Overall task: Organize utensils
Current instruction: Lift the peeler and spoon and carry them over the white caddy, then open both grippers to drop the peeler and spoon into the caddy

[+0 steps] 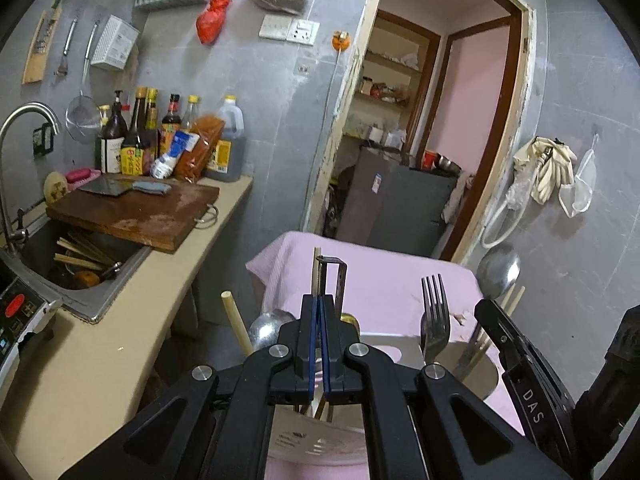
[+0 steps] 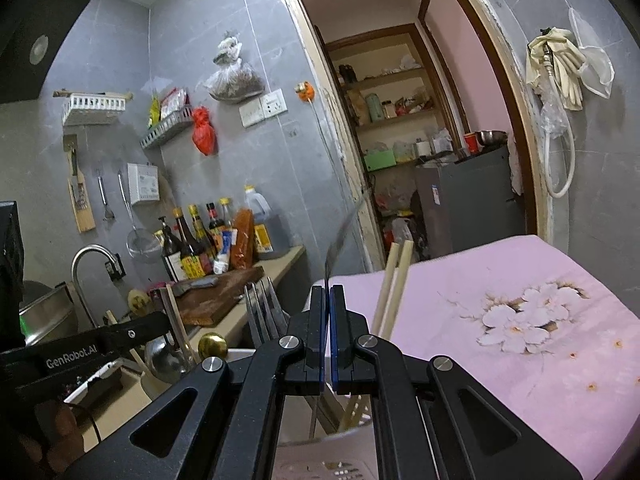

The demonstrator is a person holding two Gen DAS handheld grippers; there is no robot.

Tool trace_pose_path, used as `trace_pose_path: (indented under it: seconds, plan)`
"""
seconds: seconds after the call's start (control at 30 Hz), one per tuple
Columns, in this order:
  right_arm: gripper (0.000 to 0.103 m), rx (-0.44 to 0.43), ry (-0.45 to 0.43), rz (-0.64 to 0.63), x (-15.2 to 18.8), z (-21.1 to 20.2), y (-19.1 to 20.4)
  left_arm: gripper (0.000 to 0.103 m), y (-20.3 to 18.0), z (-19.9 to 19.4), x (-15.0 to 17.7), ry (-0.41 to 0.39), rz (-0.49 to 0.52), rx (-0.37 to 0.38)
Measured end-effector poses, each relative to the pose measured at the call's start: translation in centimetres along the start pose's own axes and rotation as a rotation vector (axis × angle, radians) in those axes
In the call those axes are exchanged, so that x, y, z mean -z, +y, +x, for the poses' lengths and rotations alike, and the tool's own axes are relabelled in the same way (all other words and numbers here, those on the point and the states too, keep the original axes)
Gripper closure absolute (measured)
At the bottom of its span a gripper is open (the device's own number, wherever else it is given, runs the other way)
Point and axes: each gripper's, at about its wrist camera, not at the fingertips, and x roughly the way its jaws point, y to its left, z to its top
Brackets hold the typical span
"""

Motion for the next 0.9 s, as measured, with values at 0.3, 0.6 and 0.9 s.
trace_pose_path:
  seconds: [0.3, 0.6, 0.9]
  plan:
    - [0.097, 0.018, 0.037, 0.004, -0.3, -1.2, 0.4, 0.1, -0.6, -0.3, -0.2, 0.039, 0.058, 0.018]
    - [0.093, 0.011, 0.066, -0.003, -1.1, -2.1, 0.0, 0.1, -1.0, -1.3, -0.4, 0.038, 0.039, 0.004]
    - [0.073, 0.008, 0.064, -0.021, -2.7, -5.0, -1.2, 0.098, -2.2, -2.9, 0.1, 0.031, 0.051, 0.0]
